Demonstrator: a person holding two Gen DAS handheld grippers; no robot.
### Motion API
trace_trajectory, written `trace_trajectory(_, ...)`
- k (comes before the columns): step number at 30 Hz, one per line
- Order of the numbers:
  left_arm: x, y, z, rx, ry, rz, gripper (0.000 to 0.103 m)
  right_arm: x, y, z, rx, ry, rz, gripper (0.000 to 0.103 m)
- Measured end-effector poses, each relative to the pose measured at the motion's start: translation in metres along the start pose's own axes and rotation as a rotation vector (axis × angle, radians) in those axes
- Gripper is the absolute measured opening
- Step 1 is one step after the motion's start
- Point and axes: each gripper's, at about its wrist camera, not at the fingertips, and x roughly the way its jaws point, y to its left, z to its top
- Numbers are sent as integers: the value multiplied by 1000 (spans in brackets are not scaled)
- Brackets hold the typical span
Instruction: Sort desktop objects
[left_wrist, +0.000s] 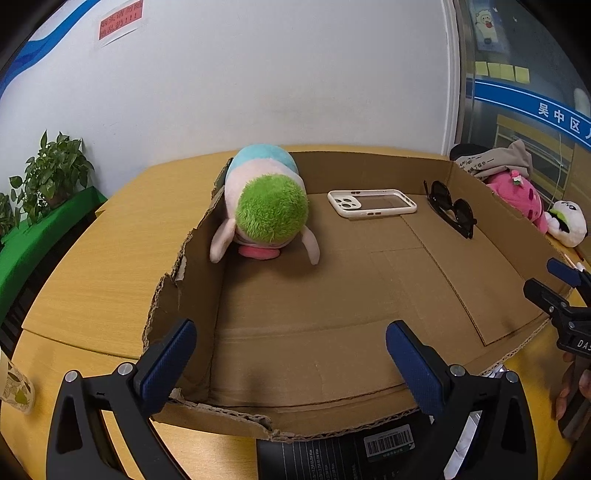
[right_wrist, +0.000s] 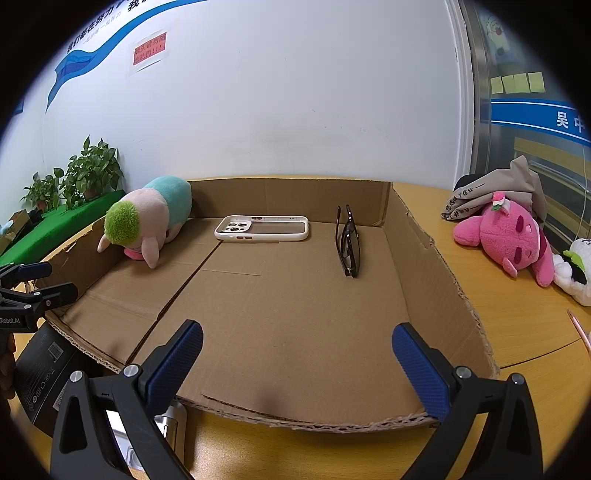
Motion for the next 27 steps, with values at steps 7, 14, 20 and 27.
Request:
trace_trajectory(7,-1,0,0,-6,-5,2,103,0,0,0,1,-1,1,102)
trace_trajectory(14,-2,-1,0,-3,-9,7,103,0,0,0,1,-1,2,102)
trace_trajectory(20,-4,-3,-1,-2,-7,13,103,0,0,0,1,-2,2,102)
trace_trajectory(27,-4,-4,-1,-7,-5,14,103,0,0,0,2,-2,2,102)
